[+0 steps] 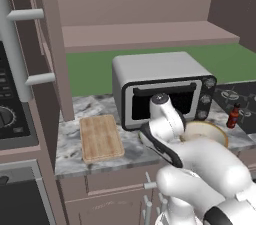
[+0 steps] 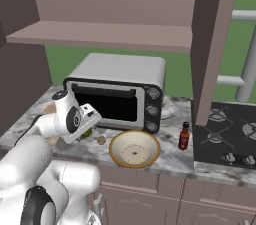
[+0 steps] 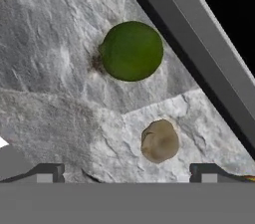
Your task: Open the cabinet. Place the bowl and condiment on the counter. Then place the lime and garlic on the cutting board.
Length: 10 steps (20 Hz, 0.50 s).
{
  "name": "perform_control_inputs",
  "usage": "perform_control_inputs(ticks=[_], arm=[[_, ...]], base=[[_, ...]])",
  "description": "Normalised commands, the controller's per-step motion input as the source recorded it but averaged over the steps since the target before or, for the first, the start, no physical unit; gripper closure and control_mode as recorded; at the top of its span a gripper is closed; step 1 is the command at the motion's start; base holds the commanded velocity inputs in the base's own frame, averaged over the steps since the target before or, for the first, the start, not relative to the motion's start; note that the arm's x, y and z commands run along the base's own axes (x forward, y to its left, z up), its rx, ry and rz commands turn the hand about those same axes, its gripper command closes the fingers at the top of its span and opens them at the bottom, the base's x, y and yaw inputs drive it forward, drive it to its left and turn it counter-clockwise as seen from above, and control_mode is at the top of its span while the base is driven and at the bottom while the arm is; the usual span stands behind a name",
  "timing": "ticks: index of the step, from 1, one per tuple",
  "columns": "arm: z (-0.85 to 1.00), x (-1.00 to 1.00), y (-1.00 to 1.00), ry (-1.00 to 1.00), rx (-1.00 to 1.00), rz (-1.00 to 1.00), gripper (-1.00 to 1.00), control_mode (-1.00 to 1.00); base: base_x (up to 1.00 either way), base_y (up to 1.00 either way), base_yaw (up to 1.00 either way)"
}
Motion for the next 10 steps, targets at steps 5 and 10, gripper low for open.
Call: perform_control_inputs(ticks=[5, 10], arm=[[-0.32, 0.02, -0.10, 0.09, 0.00, 0.00, -1.00, -1.00], [-0.35, 0.12, -0.06, 0.10, 0.00, 0.00, -1.00, -1.00]], base=[[0.00, 0.00, 0.00], [0.00, 0.00, 0.00]])
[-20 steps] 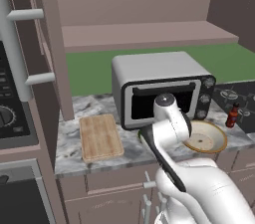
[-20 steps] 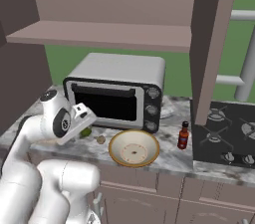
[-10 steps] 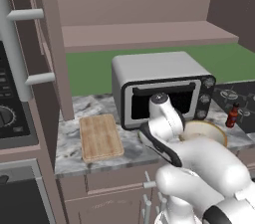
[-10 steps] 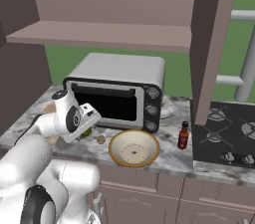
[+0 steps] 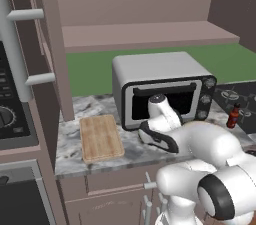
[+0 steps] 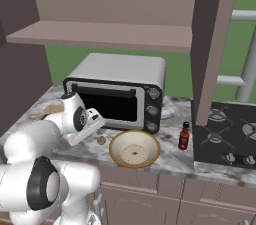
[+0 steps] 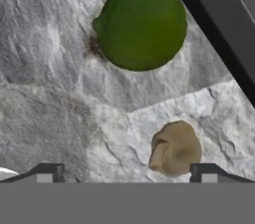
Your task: Open the cabinet. Place the bowl and condiment on the counter. Then place the lime and garlic on the cutting board.
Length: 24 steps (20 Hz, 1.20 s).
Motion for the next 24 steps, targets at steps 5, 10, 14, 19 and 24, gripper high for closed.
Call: perform_control_inputs(ticks=[5, 10, 14, 19, 24], arm=[[-0.18, 0.09, -0.19, 0.04, 0.00, 0.00, -1.00, -1.00], [-0.10, 0.22, -0.19, 0.02, 0.00, 0.00, -1.00, -1.00], [-0.21, 0.19, -0.14, 0.02, 0.00, 0.00, -1.00, -1.00], [-0.22, 0.15, -0.13, 0.02, 0.00, 0.00, -1.00, -1.00], [-0.09, 0.06, -0.09, 0.01, 0.00, 0.00, 1.00, -1.00]], base=[[0.00, 0.00, 0.00], [0.00, 0.00, 0.00], [0.00, 0.00, 0.00], [0.00, 0.00, 0.00], [0.00, 0.00, 0.00]])
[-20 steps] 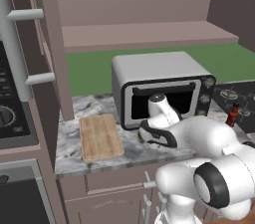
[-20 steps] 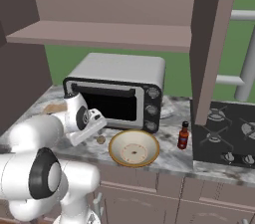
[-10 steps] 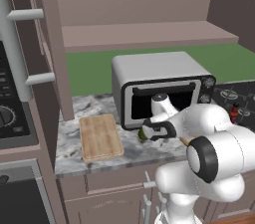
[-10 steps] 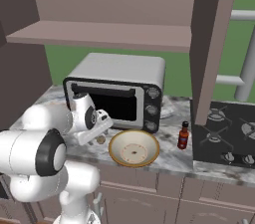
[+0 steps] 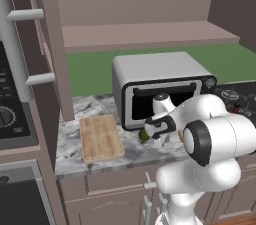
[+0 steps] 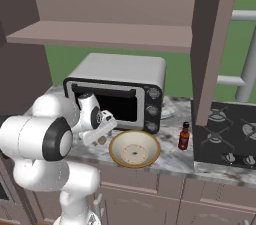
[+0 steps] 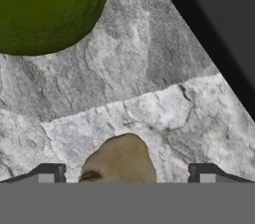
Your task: Open the cabinet. Place the bowl and condiment on the counter. Then place the lime and garlic on the cutting board.
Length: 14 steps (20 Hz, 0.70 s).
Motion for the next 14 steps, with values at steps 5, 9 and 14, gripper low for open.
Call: perform_control_inputs(ticks=[5, 9, 14], arm=[[0.00, -0.05, 0.00, 0.00, 0.00, 0.00, 1.00, -1.00], [0.16, -0.20, 0.00, 0.00, 0.00, 0.00, 1.00, -1.00], [0.57, -0.49, 0.35, -0.01, 0.00, 0.00, 1.00, -1.00]], base=[[0.00, 0.00, 0.00], [0.00, 0.00, 0.00], [0.00, 0.00, 0.00]])
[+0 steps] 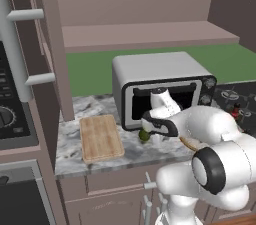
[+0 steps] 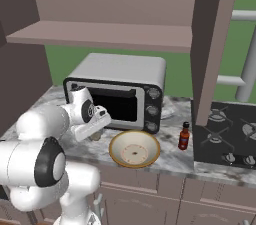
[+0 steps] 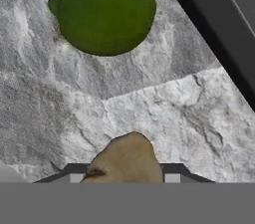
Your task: Open the cabinet. Place the bowl and condiment on the counter. Then place the lime and garlic on the cutting board.
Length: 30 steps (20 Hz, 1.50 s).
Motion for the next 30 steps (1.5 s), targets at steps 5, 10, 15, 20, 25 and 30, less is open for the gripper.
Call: perform_control_inputs(ticks=[5, 10, 15, 20, 25, 30], arm=[[0.94, -0.53, 0.77, -0.01, 0.00, 0.00, 1.00, -1.00], [0.68, -0.49, 1.00, 0.00, 0.00, 0.01, 1.00, -1.00], [0.43, -0.06, 1.00, 0.00, 0.00, 0.00, 1.00, -1.00], [0.27, 0.36, 0.88, 0.00, 0.00, 0.00, 1.00, -1.00], [0.00, 0.87, 0.51, 0.02, 0.00, 0.00, 1.00, -1.00], [-0.16, 0.87, 0.33, 0.00, 0.00, 0.00, 1.00, -1.00]], base=[[0.00, 0.00, 0.00], [0.00, 0.00, 0.00], [0.00, 0.00, 0.00], [0.00, 0.00, 0.00], [0.00, 0.00, 0.00], [0.00, 0.00, 0.00]])
